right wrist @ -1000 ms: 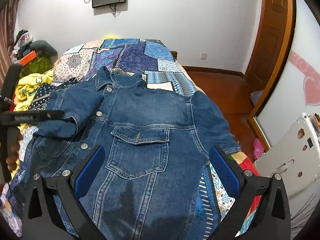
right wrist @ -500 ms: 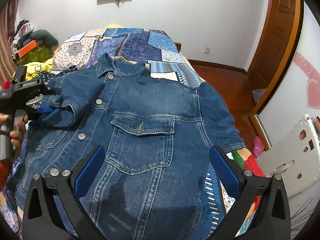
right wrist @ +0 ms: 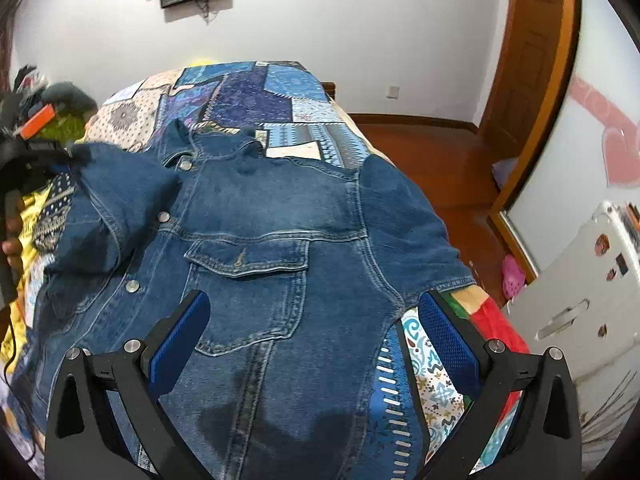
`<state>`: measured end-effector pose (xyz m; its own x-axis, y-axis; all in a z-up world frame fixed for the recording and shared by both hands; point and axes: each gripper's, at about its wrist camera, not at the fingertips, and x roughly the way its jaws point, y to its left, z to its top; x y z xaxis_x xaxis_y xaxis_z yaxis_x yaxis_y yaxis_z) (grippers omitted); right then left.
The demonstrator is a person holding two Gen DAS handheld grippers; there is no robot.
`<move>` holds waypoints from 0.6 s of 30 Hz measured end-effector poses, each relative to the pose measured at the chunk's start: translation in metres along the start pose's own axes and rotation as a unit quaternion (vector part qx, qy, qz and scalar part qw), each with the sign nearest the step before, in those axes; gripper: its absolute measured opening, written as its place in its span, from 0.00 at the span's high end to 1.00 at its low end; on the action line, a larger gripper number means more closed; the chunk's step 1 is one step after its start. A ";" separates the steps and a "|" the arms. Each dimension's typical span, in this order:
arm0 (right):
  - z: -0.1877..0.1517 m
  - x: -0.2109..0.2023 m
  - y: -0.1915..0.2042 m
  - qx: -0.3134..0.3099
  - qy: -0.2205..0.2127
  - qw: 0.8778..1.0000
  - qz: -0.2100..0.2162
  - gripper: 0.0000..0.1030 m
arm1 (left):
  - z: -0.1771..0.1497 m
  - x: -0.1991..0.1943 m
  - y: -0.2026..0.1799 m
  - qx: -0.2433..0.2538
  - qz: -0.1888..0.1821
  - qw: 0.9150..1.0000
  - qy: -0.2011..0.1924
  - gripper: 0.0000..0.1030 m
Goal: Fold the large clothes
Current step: 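Lift the sleeve with the left tool and fold it across the jacket body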
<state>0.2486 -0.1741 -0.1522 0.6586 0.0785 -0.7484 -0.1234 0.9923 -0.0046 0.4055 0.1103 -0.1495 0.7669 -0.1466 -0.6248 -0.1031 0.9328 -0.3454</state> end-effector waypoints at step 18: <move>-0.007 -0.014 -0.061 0.047 0.002 0.999 -0.024 0.00 | -0.101 0.102 -0.204 0.222 -0.024 0.966 0.130 0.92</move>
<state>0.2415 -0.2367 -0.1466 0.6590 0.0295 -0.7515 -0.0215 0.9996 0.0204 0.4405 -0.1287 -0.2137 0.5739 -0.2161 -0.7899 0.2546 0.9639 -0.0787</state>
